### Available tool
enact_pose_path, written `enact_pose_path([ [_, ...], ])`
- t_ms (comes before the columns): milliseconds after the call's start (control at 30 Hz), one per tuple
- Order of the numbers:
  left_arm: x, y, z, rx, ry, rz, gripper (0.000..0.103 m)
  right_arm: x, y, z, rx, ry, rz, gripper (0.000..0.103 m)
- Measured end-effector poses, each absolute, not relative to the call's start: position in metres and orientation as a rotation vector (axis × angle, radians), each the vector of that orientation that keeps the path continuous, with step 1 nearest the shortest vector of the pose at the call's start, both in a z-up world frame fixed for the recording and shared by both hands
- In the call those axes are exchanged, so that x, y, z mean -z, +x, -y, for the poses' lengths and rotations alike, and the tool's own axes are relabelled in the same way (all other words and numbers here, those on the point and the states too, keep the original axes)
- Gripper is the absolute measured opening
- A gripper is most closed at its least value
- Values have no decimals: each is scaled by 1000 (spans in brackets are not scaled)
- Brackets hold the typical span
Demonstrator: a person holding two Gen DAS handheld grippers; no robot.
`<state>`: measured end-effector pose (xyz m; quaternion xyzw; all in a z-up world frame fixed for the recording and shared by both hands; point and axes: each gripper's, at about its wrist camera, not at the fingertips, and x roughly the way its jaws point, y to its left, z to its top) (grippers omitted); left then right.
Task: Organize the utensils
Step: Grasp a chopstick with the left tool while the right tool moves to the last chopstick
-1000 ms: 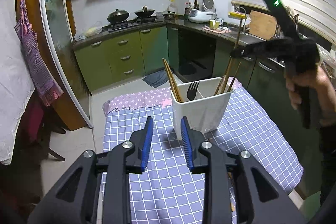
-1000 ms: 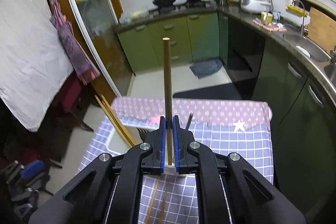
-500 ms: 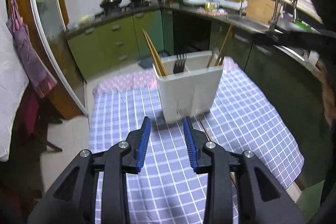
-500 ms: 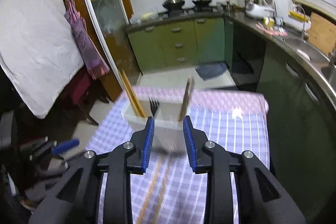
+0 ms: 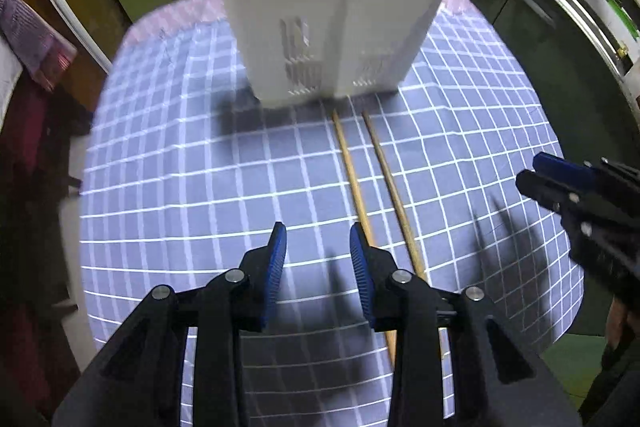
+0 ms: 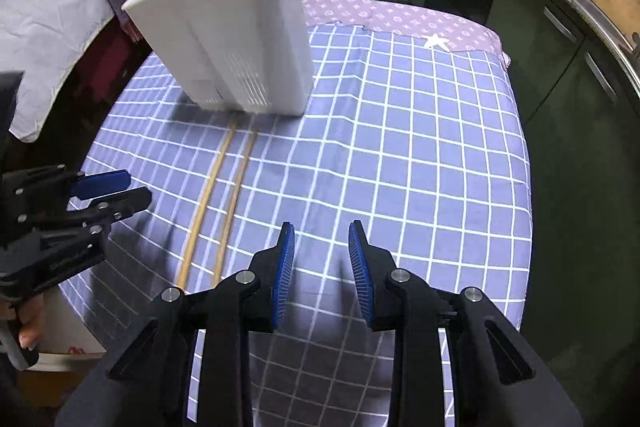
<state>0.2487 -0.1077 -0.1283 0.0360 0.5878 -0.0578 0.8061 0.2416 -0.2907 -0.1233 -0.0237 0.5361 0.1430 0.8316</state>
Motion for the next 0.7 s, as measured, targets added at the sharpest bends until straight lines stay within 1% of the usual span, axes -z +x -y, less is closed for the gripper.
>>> enact_pose_path([
  [200, 151, 271, 124, 118, 38, -1356, 32, 123, 243, 300, -294, -48, -1145, 29],
  [433, 171, 286, 132, 91, 9, -1410, 21, 127, 242, 306, -299, -43, -1155, 29],
  [700, 182, 287, 135, 84, 6, -1437, 20, 132, 242, 315, -295, -20, -1159, 29],
])
